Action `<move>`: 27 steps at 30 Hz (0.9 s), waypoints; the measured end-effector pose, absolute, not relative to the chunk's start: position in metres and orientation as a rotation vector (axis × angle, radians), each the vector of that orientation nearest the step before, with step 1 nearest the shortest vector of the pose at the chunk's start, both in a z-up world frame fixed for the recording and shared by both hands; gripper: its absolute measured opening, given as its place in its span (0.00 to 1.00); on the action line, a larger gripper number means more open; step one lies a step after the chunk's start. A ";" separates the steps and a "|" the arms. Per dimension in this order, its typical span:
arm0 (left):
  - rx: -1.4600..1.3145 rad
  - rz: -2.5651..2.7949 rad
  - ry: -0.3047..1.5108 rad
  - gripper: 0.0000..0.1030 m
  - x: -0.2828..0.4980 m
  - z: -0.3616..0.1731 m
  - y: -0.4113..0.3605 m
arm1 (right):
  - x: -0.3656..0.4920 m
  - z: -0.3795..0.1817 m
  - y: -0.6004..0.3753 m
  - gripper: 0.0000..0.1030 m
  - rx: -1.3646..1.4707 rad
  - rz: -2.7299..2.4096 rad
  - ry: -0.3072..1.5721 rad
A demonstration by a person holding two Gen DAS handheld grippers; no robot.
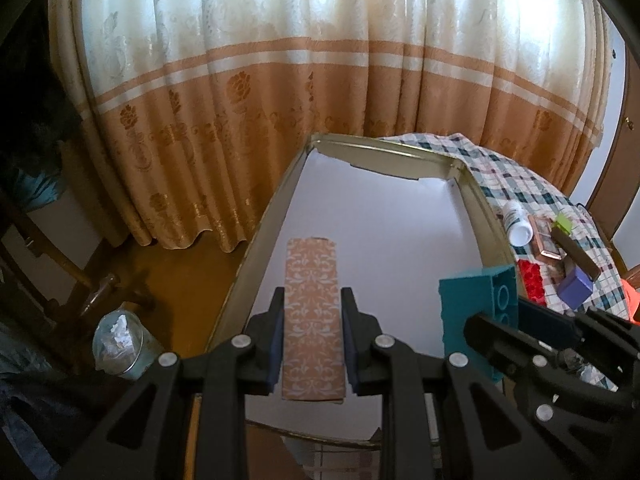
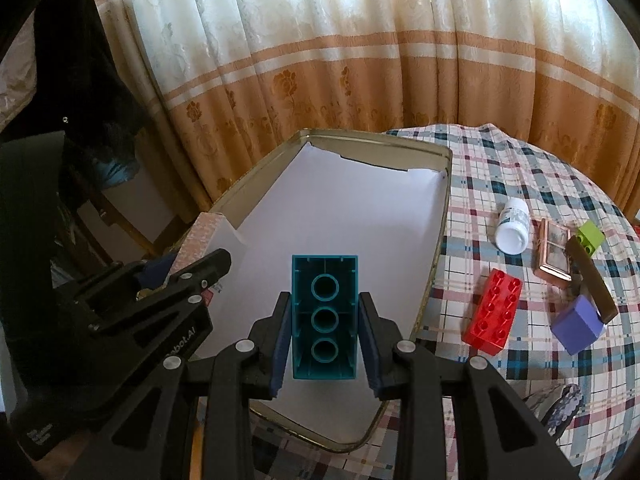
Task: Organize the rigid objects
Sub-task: 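Lower both items into the tray and open both tools, then withdraw both tools from the tray back toward the table objects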
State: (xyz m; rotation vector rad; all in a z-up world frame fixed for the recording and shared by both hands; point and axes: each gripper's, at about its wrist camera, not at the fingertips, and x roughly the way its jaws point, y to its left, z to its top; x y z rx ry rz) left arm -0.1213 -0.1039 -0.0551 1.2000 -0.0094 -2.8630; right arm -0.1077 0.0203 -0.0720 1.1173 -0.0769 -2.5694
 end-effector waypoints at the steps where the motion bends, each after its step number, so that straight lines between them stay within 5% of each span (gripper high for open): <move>1: 1.202 -2.858 -0.016 0.23 -0.121 -0.056 -0.103 | -0.109 -0.073 0.020 0.34 1.124 -2.565 -0.079; 9: 1.228 -2.818 -0.024 0.23 -0.122 -0.062 -0.105 | -0.116 -0.079 0.020 0.34 1.141 -2.552 -0.091; 12: 1.222 -2.793 -0.020 0.25 -0.121 -0.062 -0.107 | -0.115 -0.078 0.023 0.48 1.141 -2.546 -0.110; 14: 1.220 -2.786 -0.012 0.47 -0.121 -0.061 -0.109 | -0.114 -0.076 0.027 0.59 1.123 -2.564 -0.123; 17: 1.218 -2.790 0.043 0.70 -0.118 -0.057 -0.111 | -0.110 -0.071 0.036 0.61 1.068 -2.573 -0.174; 22: 1.151 -2.784 0.042 0.93 -0.114 -0.049 -0.106 | -0.100 -0.063 0.052 0.72 1.003 -2.625 -0.225; 27: 1.132 -2.801 0.043 0.94 -0.112 -0.044 -0.100 | -0.094 -0.064 0.073 0.72 1.011 -2.664 -0.314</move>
